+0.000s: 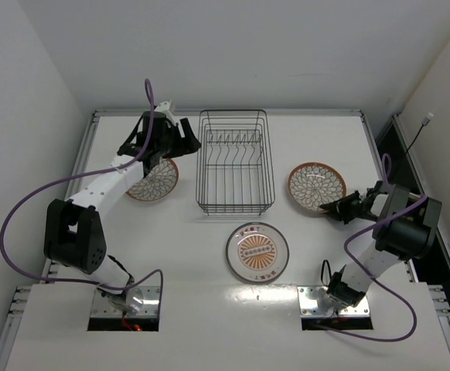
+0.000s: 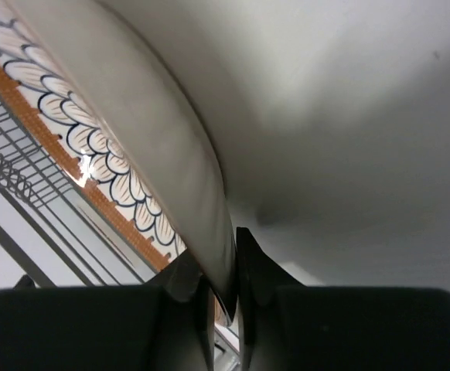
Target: Load the plates into the dish rack
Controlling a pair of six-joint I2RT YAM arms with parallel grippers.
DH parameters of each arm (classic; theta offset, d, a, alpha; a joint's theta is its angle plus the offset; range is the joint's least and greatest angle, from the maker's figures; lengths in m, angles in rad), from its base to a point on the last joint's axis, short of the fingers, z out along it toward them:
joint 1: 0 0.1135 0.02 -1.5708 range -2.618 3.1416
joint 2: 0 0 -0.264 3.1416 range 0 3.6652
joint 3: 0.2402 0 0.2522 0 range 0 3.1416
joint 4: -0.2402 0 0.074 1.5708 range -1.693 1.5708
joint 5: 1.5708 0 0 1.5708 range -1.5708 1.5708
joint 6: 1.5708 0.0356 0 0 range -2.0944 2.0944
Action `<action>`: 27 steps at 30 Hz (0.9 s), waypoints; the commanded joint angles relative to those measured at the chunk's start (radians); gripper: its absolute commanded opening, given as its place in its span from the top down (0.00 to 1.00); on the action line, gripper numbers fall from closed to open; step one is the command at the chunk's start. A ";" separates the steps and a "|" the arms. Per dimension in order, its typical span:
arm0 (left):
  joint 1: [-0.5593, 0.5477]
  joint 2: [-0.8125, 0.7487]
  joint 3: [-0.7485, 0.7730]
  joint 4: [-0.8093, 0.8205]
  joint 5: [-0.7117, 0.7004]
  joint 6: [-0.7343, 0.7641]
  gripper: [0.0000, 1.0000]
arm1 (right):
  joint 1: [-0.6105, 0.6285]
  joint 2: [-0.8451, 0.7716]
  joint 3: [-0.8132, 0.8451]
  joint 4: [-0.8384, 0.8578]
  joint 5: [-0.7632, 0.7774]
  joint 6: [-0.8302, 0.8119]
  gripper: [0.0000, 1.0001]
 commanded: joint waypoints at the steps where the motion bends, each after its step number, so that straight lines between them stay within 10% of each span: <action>1: -0.002 -0.028 0.009 0.023 -0.003 0.009 0.33 | -0.014 -0.065 -0.024 -0.017 0.053 -0.065 1.00; 13: -0.002 -0.028 0.009 0.023 -0.023 0.009 0.33 | 0.160 -0.736 0.235 -0.366 0.475 -0.086 1.00; 27: -0.002 -0.030 0.009 0.014 -0.051 0.009 0.33 | 0.802 -0.248 0.943 -0.629 1.208 -0.166 1.00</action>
